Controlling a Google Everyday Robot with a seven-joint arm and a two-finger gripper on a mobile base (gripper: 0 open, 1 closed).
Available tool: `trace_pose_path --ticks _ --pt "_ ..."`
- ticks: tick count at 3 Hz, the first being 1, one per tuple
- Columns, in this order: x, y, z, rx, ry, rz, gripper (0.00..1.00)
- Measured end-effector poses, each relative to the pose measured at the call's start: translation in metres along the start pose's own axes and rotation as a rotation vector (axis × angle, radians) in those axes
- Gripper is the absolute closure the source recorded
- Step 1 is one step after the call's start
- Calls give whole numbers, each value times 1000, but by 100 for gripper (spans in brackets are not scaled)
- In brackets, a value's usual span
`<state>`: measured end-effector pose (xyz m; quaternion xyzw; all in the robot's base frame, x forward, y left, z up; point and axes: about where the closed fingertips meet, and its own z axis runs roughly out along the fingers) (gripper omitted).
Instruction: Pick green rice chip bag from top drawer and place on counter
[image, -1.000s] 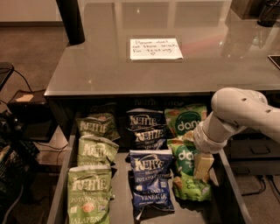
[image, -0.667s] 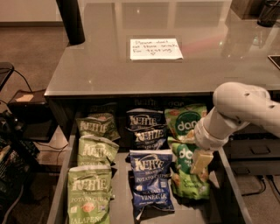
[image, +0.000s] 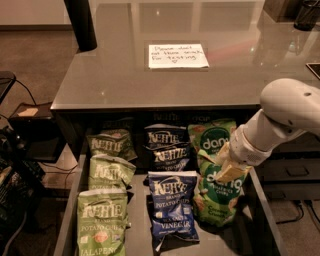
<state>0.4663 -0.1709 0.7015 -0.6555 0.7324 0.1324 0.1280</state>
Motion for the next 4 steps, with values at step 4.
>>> trace_pose_path --ticks 4 --pt "-32 9 -114 112 -187 140 100"
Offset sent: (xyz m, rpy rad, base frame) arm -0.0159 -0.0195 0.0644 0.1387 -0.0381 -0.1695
